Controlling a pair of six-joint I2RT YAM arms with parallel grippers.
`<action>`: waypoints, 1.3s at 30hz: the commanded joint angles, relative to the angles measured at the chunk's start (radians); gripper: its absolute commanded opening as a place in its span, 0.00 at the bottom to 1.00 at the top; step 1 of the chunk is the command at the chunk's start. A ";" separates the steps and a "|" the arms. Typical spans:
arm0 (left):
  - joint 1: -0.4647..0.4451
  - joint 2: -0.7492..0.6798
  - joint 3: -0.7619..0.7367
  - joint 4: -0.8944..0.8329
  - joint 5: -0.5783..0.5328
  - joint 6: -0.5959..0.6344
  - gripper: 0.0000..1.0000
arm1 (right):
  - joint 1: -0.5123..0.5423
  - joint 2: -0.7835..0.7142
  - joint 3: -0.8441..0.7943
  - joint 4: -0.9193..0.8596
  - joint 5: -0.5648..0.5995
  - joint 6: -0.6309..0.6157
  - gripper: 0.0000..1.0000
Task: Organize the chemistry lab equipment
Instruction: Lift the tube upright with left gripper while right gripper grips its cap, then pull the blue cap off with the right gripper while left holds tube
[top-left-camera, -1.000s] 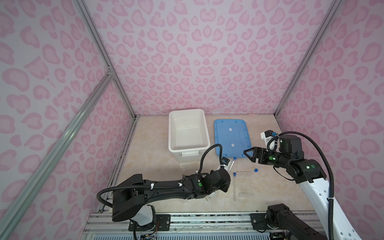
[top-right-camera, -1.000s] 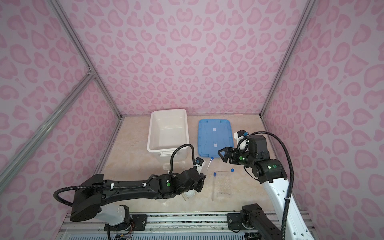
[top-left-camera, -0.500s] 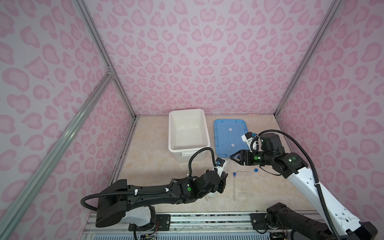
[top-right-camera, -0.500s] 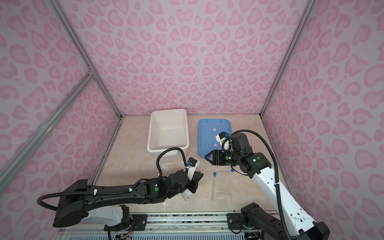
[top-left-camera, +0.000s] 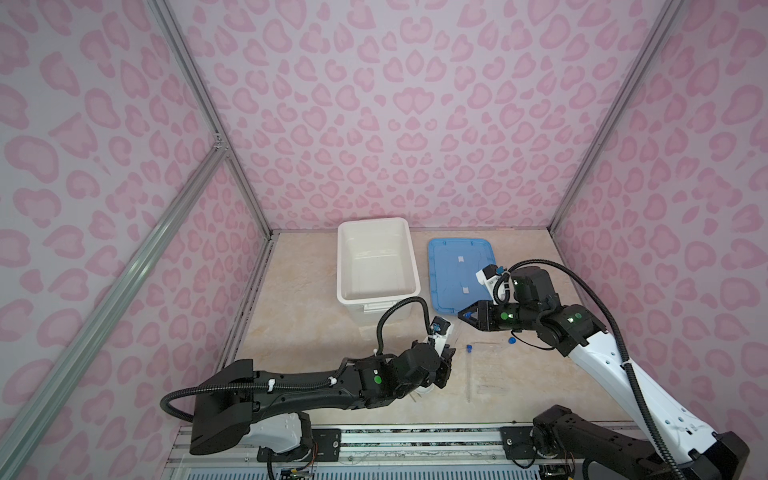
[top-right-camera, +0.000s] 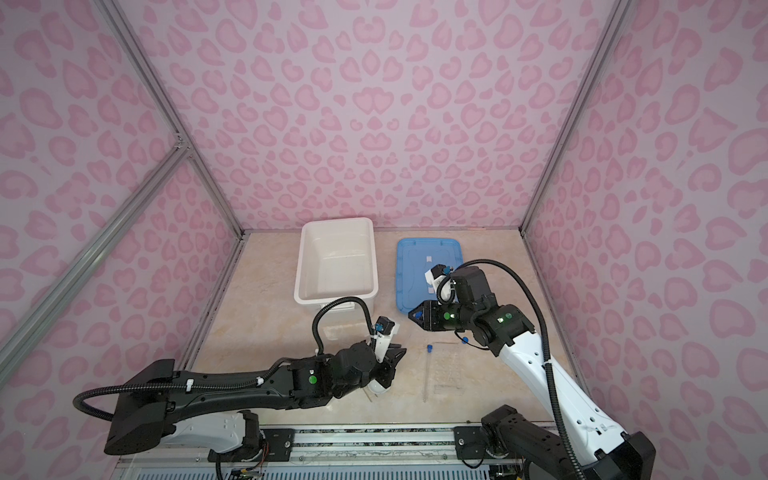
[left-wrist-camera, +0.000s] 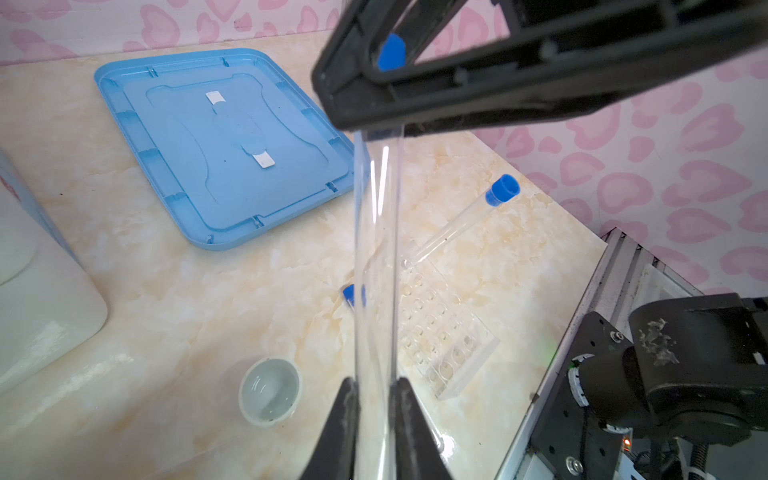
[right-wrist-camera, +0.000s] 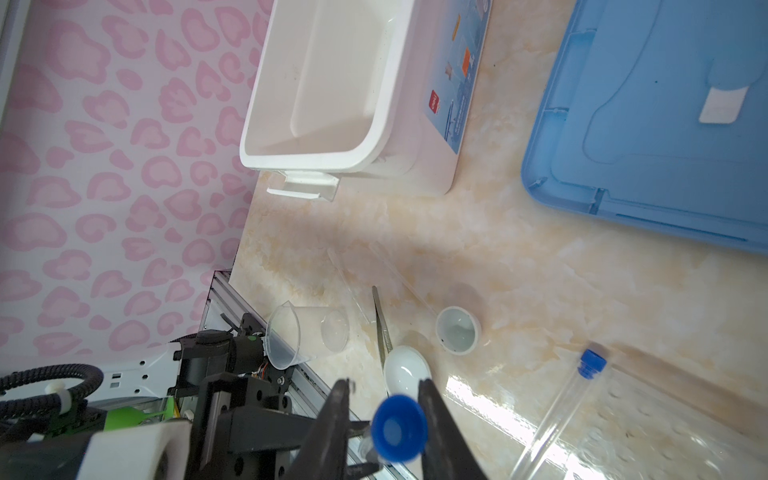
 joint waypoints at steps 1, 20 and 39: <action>-0.002 0.002 0.001 0.032 -0.008 0.007 0.13 | 0.001 0.000 -0.014 0.021 -0.001 0.002 0.26; -0.005 0.009 0.022 0.066 0.017 -0.057 0.99 | 0.036 -0.103 -0.049 0.012 0.226 -0.075 0.14; -0.003 0.017 0.042 0.113 0.147 -0.333 0.98 | 0.530 -0.560 -0.311 -0.092 1.232 0.066 0.12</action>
